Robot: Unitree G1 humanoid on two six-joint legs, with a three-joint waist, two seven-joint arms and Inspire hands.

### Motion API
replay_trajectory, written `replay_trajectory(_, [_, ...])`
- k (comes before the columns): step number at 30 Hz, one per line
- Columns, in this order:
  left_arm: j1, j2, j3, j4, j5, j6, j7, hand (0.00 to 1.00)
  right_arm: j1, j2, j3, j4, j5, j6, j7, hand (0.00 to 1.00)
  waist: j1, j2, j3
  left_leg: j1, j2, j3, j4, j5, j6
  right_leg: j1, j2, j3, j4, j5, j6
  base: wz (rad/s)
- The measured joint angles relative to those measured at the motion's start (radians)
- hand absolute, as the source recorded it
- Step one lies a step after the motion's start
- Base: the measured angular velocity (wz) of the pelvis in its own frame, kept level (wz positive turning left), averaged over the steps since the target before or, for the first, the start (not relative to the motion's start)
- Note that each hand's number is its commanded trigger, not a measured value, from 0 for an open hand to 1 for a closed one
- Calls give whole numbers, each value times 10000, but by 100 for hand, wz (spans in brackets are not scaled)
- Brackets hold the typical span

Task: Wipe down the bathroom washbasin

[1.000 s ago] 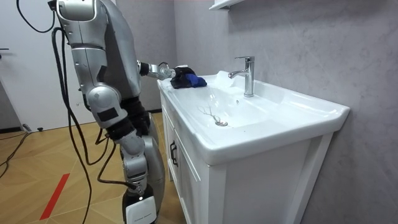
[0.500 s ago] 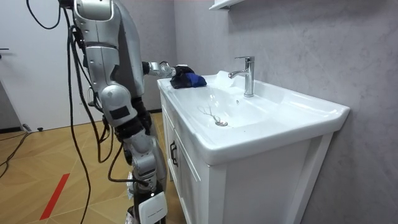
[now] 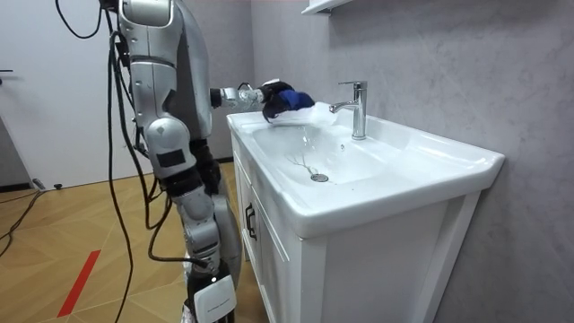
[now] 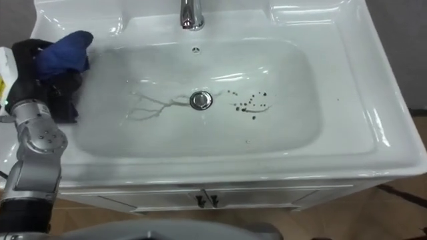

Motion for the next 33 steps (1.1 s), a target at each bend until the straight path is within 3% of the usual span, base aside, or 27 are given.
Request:
replay_trajectory(7, [17,-33,-462,-36,72,-766,658,100,111,36,209,414,158,-339,16,0,-183,-100,49,108,-5,23,21,0,0,88,3,60,-77,-20,22,1])
replay_trajectory(11, [17,-33,-542,-330,72,-875,809,100,139,53,211,550,317,-336,90,0,-230,-125,40,111,-10,27,21,0,0,87,12,83,-156,-12,38,0])
replay_trajectory(18, [17,-38,-629,-690,75,-1517,1295,100,152,104,209,680,425,-366,116,0,-276,-213,39,125,-13,31,19,0,1,103,15,127,-150,11,38,-1])
replay_trajectory(33, [544,-36,-1580,-624,233,-1522,1418,100,-80,165,380,616,399,-442,157,0,-396,-293,125,262,-20,288,-31,-2,1,195,18,370,-183,9,41,-4])
